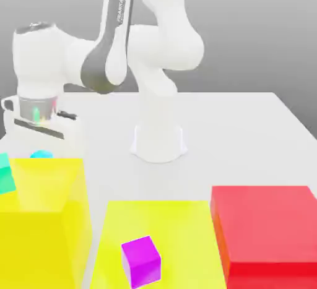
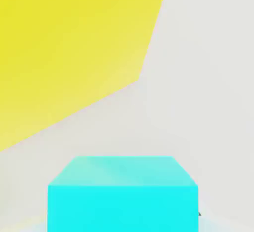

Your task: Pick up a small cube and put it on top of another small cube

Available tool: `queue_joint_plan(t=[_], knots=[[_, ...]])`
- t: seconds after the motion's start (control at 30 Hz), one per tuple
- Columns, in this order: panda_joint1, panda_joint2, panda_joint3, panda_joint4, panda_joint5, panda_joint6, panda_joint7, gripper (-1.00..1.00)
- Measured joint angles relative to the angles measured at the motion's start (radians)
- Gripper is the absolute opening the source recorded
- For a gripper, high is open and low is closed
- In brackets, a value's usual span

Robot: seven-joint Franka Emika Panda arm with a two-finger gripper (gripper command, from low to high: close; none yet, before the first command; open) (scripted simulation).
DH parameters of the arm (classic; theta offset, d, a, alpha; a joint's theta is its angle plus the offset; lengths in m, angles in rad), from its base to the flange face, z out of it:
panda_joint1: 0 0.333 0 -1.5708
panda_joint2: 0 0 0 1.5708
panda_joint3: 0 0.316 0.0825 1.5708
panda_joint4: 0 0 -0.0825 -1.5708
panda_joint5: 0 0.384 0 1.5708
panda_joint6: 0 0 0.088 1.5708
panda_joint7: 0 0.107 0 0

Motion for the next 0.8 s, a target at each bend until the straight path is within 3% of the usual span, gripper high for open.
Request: queue_joint_plan(t=[0.2,0.8], knots=[[-0.033,0.017,0.001,0.199,-0.025,-0.194,0.094,-1.0],[0.088,0.112,0.153,0.661,0.056,-0.684,0.845,-1.0]])
